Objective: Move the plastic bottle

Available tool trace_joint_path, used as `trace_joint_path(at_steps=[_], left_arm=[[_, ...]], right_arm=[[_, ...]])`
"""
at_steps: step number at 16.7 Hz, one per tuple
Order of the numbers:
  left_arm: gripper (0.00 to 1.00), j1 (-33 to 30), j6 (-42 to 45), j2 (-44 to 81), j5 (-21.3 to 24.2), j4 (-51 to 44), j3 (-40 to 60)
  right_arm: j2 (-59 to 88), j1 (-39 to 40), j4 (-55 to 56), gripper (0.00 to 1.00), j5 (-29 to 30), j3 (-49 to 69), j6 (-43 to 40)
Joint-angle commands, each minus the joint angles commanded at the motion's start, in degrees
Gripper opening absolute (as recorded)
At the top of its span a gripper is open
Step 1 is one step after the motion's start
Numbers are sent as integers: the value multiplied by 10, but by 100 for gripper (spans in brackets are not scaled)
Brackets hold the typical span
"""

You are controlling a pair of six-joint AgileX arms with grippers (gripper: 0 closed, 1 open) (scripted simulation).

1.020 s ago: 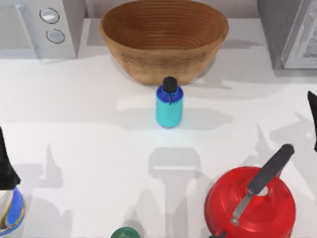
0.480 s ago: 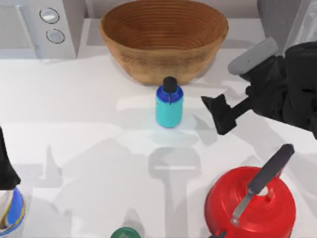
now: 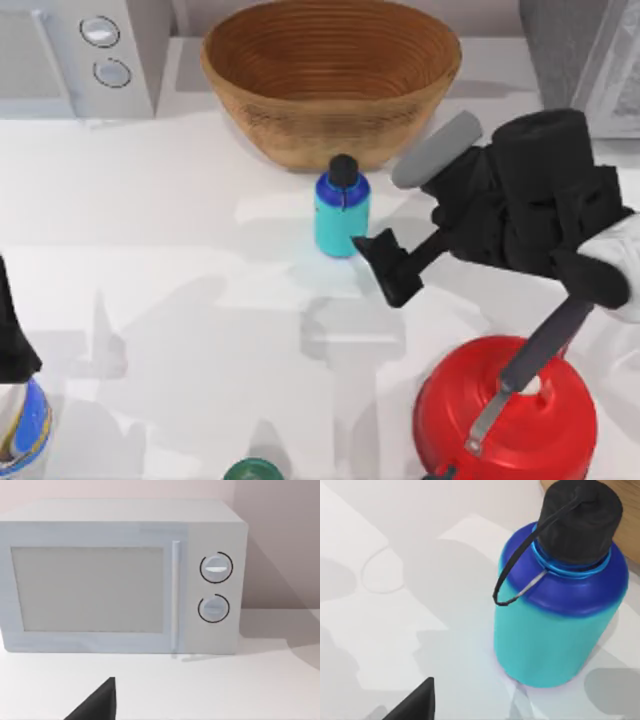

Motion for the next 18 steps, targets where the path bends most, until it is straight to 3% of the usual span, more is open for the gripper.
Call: trace_joint_path(at_steps=[5, 12, 18], left_arm=[[100, 0, 0, 0, 0, 0, 0], [100, 0, 0, 0, 0, 0, 0], [100, 0, 0, 0, 0, 0, 0]], right_arm=[[28, 2, -2, 100, 3, 32, 2], [175, 23, 29, 100, 21, 152, 14], [229, 25, 63, 100, 24, 169, 15]])
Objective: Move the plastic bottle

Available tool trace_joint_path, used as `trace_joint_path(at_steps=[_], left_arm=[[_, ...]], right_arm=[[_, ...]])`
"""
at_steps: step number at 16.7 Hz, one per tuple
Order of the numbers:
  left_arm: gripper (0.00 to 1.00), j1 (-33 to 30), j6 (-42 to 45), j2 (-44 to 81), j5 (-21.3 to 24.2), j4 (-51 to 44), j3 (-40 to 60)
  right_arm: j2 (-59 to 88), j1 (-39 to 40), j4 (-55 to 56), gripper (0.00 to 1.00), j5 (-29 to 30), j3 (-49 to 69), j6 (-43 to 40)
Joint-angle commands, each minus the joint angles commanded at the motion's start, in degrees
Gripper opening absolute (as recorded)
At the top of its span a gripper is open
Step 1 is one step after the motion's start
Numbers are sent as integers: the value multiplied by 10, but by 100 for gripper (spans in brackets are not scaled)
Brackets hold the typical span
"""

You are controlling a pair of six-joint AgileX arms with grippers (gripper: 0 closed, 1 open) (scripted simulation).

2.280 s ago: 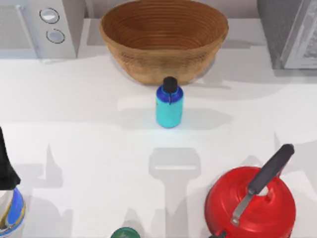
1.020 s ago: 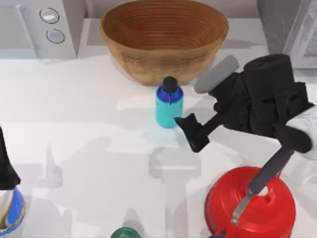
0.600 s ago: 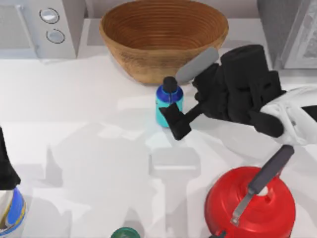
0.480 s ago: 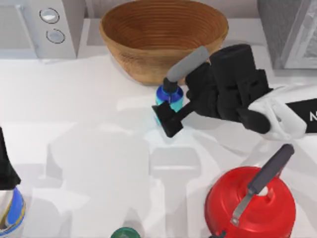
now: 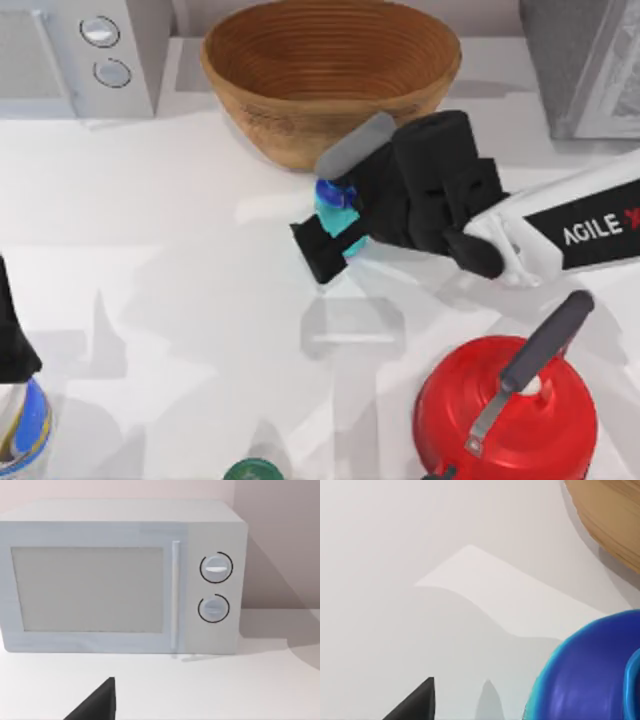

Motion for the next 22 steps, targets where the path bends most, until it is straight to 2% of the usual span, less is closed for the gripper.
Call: trace_joint_path(at_steps=[2, 15, 22], left_arm=[[100, 0, 0, 0, 0, 0, 0], [100, 0, 0, 0, 0, 0, 0], [100, 0, 0, 0, 0, 0, 0]], right_arm=[[0, 0, 0, 100, 0, 0, 0], [0, 0, 0, 2, 0, 0, 0], [0, 0, 0, 0, 0, 0, 0]])
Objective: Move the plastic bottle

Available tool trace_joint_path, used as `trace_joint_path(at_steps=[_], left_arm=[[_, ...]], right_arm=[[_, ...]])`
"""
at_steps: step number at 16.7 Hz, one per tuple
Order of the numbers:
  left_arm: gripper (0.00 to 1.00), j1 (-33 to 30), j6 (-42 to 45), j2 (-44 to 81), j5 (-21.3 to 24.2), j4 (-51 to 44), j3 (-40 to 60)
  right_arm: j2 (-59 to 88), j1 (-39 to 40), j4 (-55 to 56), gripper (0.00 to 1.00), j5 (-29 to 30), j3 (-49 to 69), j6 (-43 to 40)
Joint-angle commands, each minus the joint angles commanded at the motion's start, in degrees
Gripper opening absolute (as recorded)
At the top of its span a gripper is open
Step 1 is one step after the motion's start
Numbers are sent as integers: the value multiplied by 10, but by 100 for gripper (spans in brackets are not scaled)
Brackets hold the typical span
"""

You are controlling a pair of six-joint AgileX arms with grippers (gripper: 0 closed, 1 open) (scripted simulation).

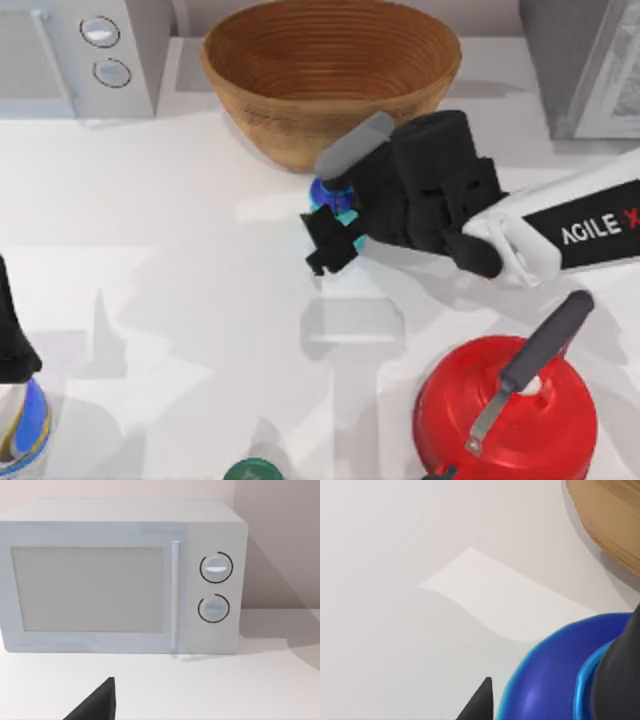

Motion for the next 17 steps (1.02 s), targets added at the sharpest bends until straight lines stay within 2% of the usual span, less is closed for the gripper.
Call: trace_joint_path(at_steps=[6, 11, 17], left_arm=[[100, 0, 0, 0, 0, 0, 0], [100, 0, 0, 0, 0, 0, 0], [100, 0, 0, 0, 0, 0, 0]], right_arm=[[-41, -35, 8, 0, -7, -9, 0], [-167, -155, 19, 0, -6, -120, 12], [-330, -307, -21, 0, 44, -286, 68]])
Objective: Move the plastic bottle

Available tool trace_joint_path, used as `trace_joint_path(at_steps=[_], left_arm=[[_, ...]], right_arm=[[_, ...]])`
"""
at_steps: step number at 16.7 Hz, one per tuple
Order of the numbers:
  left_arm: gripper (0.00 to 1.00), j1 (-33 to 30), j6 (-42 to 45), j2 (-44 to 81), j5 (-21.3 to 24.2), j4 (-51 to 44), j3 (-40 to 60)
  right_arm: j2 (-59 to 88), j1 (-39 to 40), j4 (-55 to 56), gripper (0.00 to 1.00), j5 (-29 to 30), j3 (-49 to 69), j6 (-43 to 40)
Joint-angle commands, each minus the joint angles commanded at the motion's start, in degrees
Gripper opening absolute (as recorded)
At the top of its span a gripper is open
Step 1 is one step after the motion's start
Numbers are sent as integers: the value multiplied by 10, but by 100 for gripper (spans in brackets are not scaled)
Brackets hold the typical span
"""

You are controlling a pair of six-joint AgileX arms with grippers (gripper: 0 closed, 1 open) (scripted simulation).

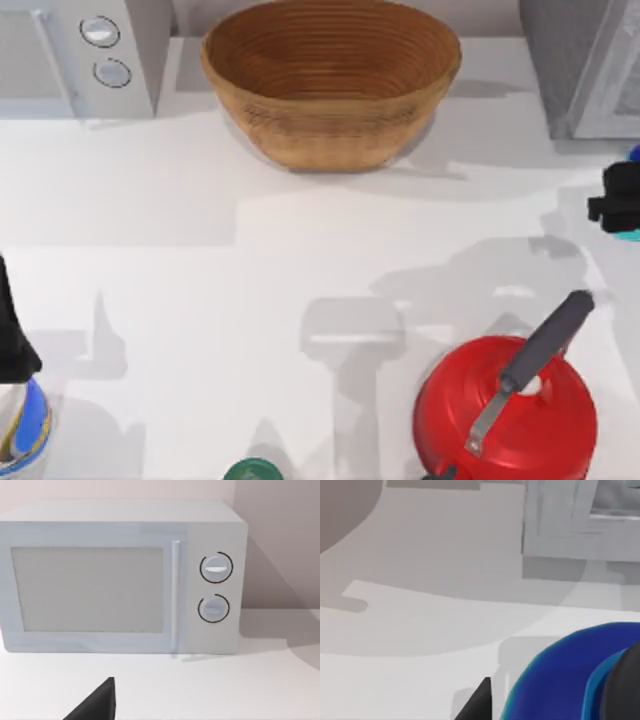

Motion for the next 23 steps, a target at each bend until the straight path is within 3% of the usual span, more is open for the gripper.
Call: trace_joint_path(at_steps=[8, 23], left_arm=[[100, 0, 0, 0, 0, 0, 0], [100, 0, 0, 0, 0, 0, 0]], right_arm=[[-41, -35, -13, 0, 16, -43, 24], [148, -30, 136, 0, 26, -2, 30]])
